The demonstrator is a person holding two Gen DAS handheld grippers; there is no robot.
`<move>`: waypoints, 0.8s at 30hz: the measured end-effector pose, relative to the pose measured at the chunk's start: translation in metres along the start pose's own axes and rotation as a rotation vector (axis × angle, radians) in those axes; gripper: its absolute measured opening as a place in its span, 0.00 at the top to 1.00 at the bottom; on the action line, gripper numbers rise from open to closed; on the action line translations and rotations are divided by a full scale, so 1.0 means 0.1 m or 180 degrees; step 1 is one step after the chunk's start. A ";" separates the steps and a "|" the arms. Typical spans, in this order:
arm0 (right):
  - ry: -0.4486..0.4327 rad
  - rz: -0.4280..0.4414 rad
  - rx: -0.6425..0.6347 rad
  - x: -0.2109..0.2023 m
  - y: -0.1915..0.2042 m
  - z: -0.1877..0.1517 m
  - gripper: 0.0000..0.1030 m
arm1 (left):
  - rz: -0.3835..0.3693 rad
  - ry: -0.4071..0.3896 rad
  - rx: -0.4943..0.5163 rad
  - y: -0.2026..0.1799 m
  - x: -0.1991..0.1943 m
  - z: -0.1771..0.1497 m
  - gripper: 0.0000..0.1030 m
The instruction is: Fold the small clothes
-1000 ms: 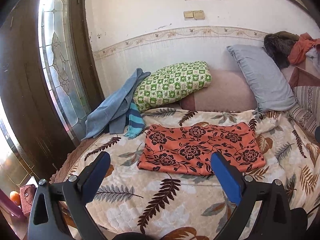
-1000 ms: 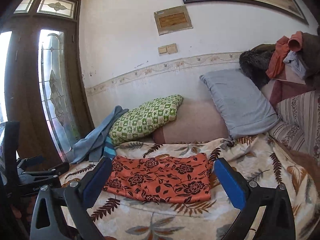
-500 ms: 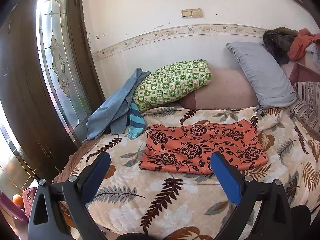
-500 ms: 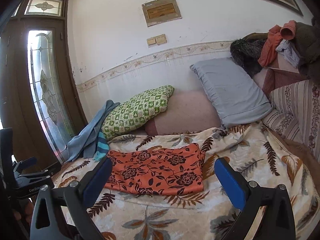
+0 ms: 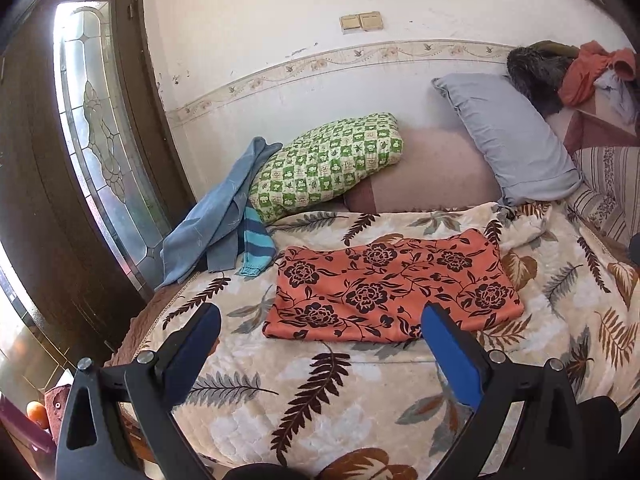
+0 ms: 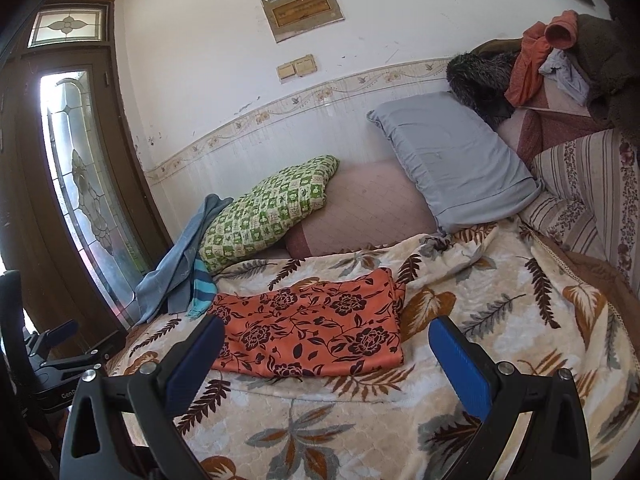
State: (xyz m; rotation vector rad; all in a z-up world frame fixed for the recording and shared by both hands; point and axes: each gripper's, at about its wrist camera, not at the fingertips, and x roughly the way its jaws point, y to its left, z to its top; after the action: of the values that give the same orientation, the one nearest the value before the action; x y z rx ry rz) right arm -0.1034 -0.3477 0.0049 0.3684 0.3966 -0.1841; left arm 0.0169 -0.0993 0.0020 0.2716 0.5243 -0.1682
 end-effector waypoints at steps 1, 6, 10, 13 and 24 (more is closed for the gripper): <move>0.0007 0.0018 0.0017 0.00 -0.01 0.00 0.00 | -0.0001 0.0001 -0.0002 0.00 0.00 0.00 0.03; 0.0035 0.0101 0.0039 -0.01 0.04 -0.02 0.00 | 0.0003 0.0019 0.0007 -0.01 0.00 -0.02 0.03; 0.0036 0.0152 -0.0046 -0.02 0.15 -0.02 0.00 | -0.0004 0.0022 -0.0020 0.01 0.00 -0.03 0.03; 0.0028 0.0171 -0.0123 -0.04 0.24 -0.03 0.00 | -0.0004 0.0021 -0.0042 0.04 0.00 -0.03 0.03; 0.0177 0.0033 -0.0077 0.05 0.19 -0.04 0.00 | -0.0103 0.0104 -0.0146 0.10 0.07 -0.08 0.03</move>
State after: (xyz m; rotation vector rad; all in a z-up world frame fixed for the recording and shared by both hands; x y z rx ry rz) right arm -0.0957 -0.3288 0.0052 0.3524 0.4513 -0.1592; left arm 0.0210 -0.0883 -0.0066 0.2215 0.5646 -0.1833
